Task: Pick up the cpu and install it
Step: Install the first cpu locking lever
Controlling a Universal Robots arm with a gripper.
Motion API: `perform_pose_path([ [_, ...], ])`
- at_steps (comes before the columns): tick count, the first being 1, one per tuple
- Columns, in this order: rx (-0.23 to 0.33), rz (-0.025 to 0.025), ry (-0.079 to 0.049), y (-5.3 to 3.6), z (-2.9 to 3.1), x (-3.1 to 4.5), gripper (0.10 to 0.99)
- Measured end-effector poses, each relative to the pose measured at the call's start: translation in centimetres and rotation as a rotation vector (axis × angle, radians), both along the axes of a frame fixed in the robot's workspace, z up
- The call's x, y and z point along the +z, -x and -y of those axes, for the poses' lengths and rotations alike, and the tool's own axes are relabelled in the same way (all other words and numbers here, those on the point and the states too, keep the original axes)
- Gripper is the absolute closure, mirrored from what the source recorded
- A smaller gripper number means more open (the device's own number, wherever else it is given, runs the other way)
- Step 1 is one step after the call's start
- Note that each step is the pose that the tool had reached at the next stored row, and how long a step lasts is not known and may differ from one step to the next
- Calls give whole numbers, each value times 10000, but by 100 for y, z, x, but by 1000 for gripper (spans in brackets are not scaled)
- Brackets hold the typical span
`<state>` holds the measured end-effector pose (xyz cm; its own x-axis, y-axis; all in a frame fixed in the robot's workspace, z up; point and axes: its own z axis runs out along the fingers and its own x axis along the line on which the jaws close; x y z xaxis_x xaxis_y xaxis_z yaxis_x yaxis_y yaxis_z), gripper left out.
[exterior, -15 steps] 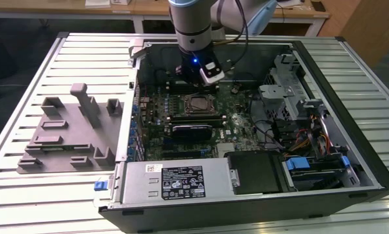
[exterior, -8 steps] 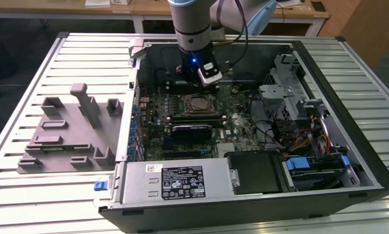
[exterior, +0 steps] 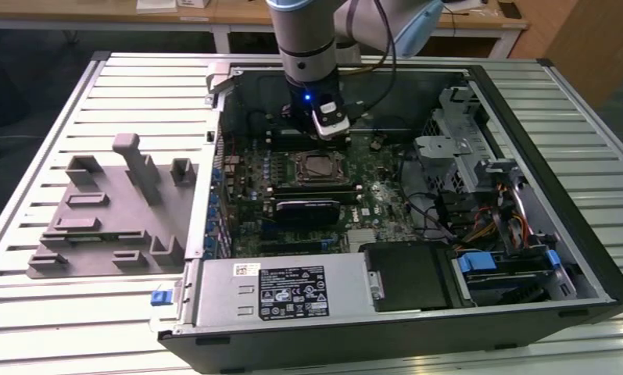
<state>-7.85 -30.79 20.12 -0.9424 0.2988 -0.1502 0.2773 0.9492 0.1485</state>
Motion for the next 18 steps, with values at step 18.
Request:
perform_pose_path([
  [18, -210, 17, 0, 8, -34, -41, 980],
])
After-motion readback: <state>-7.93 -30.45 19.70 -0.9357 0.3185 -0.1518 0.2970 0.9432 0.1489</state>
